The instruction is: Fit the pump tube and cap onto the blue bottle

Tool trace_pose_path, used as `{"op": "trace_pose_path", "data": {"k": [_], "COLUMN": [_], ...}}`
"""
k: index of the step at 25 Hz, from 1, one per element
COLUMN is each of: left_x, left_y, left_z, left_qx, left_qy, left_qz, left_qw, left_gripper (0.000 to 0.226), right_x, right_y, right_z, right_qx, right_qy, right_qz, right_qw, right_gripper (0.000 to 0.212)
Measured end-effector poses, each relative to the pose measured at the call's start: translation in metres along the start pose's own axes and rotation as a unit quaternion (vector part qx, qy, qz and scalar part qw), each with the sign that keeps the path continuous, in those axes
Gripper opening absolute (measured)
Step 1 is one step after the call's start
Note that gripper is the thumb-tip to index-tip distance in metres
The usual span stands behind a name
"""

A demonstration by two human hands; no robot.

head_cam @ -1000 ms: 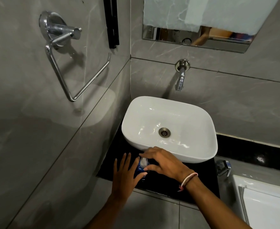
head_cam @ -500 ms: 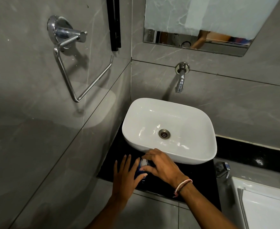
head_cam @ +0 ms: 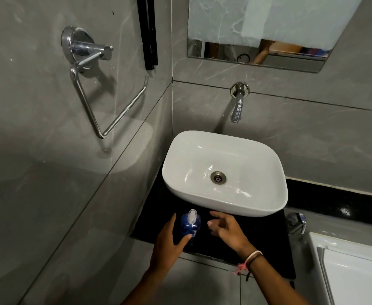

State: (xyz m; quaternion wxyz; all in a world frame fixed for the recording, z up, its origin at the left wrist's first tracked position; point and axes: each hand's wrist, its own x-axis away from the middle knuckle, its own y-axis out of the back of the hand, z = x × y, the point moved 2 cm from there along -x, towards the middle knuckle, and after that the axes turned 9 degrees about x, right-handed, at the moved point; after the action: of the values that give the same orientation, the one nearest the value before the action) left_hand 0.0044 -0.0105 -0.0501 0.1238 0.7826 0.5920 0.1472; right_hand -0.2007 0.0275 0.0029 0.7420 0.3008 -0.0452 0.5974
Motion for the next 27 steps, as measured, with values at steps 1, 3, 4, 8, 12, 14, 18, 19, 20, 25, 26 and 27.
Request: {"op": "trace_pose_path", "data": {"k": [1, 3, 4, 8, 12, 14, 18, 19, 20, 25, 26, 27], "left_x": [0.0, 0.001, 0.0, -0.005, -0.012, -0.016, -0.028, -0.031, -0.032, -0.038, -0.035, -0.03], "left_y": [-0.001, -0.002, -0.003, 0.004, 0.023, 0.032, 0.049, 0.052, 0.054, 0.053, 0.051, 0.05], "left_z": [0.0, -0.003, -0.005, -0.005, -0.004, -0.004, 0.002, 0.004, 0.005, 0.006, 0.003, 0.003], "left_qx": [0.029, 0.078, 0.091, 0.089, 0.08, 0.08, 0.085, 0.085, 0.087, 0.083, 0.079, 0.071], "left_qy": [0.009, 0.027, 0.034, 0.063, 0.082, 0.085, 0.08, 0.08, 0.082, 0.099, 0.104, 0.11], "left_qz": [0.005, 0.018, 0.019, 0.005, -0.012, -0.022, -0.042, -0.043, -0.043, -0.035, -0.037, -0.046], "left_qw": [1.0, 0.996, 0.995, 0.994, 0.993, 0.993, 0.992, 0.992, 0.992, 0.991, 0.991, 0.99], "left_gripper": [0.078, 0.067, 0.064, 0.064, 0.065, 0.066, 0.069, 0.07, 0.07, 0.073, 0.075, 0.076], "right_x": [-0.001, -0.003, -0.005, -0.013, -0.02, -0.024, -0.031, -0.034, -0.034, -0.035, -0.031, -0.03], "right_y": [-0.008, -0.025, -0.031, -0.048, -0.064, -0.075, -0.093, -0.096, -0.098, -0.096, -0.094, -0.094], "right_z": [-0.003, -0.005, -0.005, 0.003, 0.02, 0.03, 0.048, 0.049, 0.053, 0.056, 0.058, 0.054], "right_qx": [-0.035, -0.074, -0.079, -0.1, -0.124, -0.118, -0.111, -0.107, -0.098, -0.084, -0.073, -0.059], "right_qy": [-0.029, -0.058, -0.061, -0.061, -0.077, -0.081, -0.083, -0.082, -0.083, -0.069, -0.066, -0.056], "right_qz": [0.027, 0.058, 0.054, 0.043, 0.05, 0.054, 0.057, 0.057, 0.055, 0.057, 0.057, 0.055], "right_qw": [0.999, 0.994, 0.994, 0.992, 0.988, 0.988, 0.989, 0.989, 0.99, 0.992, 0.994, 0.995], "right_gripper": [0.042, 0.037, 0.036, 0.036, 0.033, 0.032, 0.033, 0.033, 0.033, 0.033, 0.034, 0.036]}}
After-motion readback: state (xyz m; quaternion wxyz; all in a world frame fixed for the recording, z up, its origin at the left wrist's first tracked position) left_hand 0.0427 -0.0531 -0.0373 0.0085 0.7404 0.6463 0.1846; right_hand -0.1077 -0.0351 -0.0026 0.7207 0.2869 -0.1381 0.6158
